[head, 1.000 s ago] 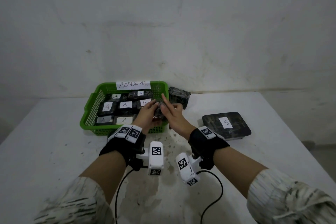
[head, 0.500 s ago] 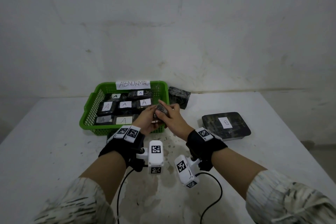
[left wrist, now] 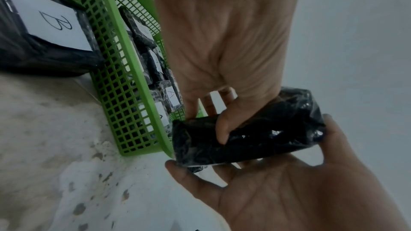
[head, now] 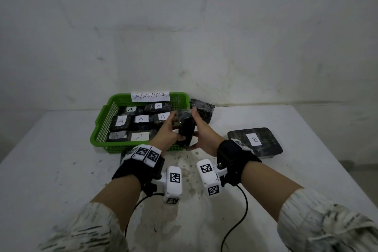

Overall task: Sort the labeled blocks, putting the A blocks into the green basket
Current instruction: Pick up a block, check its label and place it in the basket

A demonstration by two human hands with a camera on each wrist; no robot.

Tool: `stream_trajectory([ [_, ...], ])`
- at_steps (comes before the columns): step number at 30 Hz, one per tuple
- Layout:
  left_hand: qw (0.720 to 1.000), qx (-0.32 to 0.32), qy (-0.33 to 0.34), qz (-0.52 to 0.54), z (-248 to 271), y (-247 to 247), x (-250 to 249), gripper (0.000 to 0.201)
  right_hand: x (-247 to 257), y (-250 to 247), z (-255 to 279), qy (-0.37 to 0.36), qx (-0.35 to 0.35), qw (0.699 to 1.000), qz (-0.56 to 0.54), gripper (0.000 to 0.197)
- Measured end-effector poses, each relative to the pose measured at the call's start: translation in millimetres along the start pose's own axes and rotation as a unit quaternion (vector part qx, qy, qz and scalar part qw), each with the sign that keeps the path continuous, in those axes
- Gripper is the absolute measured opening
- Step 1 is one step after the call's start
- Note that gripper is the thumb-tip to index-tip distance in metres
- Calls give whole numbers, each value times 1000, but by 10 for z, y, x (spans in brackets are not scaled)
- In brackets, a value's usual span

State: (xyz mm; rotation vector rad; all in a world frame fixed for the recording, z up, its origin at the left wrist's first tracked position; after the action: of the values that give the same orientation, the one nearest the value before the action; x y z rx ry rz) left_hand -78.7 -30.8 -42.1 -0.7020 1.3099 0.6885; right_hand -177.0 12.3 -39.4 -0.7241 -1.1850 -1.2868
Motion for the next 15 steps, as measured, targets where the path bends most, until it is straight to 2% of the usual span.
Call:
stream_trajectory([
  [4,999,49,19,14,33,67,-45,80,54,-8,17,-26,-40,999,-15,35],
  [6,994,89,13,66,61,125,-67,77,33,-50,7,-22,-70,997,-7,35],
  [8,985,105,-5,136,88,172,-81,64,12,-63,10,-11,-84,996,4,38],
  [11,984,92,-22,149,93,190,-75,37,1,-58,22,-5,-84,996,26,36],
  [15,991,59,-15,120,41,146,-60,25,43,-29,46,-7,-62,997,40,35],
])
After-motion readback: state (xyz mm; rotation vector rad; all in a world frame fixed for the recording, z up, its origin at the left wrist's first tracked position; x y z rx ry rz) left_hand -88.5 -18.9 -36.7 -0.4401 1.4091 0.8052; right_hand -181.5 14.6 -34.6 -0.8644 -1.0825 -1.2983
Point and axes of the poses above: each hand's wrist, its own z-axis away from the middle knuckle, its own y-axis out of the palm, x = y × z, the point moved 6 cm from there along -z, towards the middle knuckle, and after that the axes turned 11 degrees about x, right-handed, at the moved point
